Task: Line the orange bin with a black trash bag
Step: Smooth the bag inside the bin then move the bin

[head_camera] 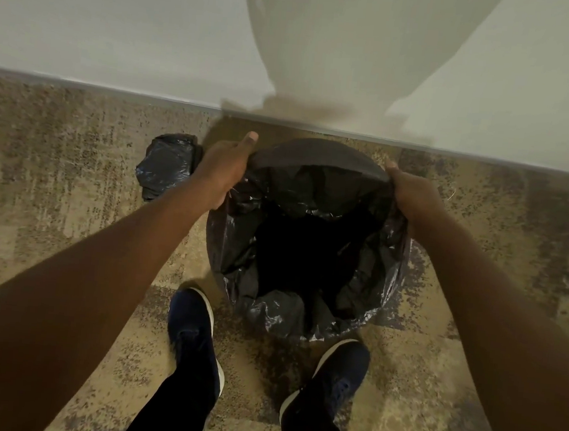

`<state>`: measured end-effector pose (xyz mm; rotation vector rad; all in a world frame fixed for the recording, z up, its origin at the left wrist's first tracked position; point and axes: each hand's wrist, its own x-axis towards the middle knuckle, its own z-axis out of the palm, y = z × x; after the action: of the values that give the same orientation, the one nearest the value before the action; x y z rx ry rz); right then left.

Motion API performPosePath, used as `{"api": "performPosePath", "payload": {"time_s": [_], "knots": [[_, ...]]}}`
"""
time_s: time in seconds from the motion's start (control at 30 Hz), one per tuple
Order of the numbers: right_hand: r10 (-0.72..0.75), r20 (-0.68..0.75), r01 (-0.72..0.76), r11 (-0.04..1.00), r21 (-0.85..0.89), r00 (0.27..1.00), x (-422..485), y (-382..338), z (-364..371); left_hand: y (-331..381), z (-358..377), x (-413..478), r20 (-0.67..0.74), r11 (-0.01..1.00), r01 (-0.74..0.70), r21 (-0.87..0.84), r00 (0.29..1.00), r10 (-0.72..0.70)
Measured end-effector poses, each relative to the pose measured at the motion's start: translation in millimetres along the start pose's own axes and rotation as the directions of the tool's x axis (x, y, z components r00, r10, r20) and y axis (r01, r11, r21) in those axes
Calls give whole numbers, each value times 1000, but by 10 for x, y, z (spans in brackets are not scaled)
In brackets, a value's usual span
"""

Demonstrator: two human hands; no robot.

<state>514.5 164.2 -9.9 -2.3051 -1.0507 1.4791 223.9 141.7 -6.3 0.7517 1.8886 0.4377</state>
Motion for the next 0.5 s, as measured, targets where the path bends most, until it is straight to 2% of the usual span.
{"api": "performPosePath", "payload": {"time_s": [0.07,0.17,0.23,0.3,0.37,0.43,0.5], "knots": [[-88,-141,74,992,-102,986,-10,-7,-85,-19,-68,-37,-94,998,-55,5,994,55],[-165,-334,151,986,-69,928,-369,-41,-112,-80,-115,-241,-263,986,-159,44,950,165],[-206,-326,162,974,-158,923,-645,50,46,-200,-35,-402,-276,975,-199,104,935,220],[-233,-300,182,965,-188,925,-818,238,267,-346,99,-525,-262,971,-170,167,942,210],[-264,-365,181,952,-246,893,-814,358,390,-467,191,-533,-295,963,-176,206,927,232],[-194,-366,133,974,-185,910,-733,319,344,-492,178,-465,-283,981,-142,133,943,175],[-99,-311,92,995,-35,945,-664,251,244,-478,109,-403,-181,999,-38,-39,983,30]]}}
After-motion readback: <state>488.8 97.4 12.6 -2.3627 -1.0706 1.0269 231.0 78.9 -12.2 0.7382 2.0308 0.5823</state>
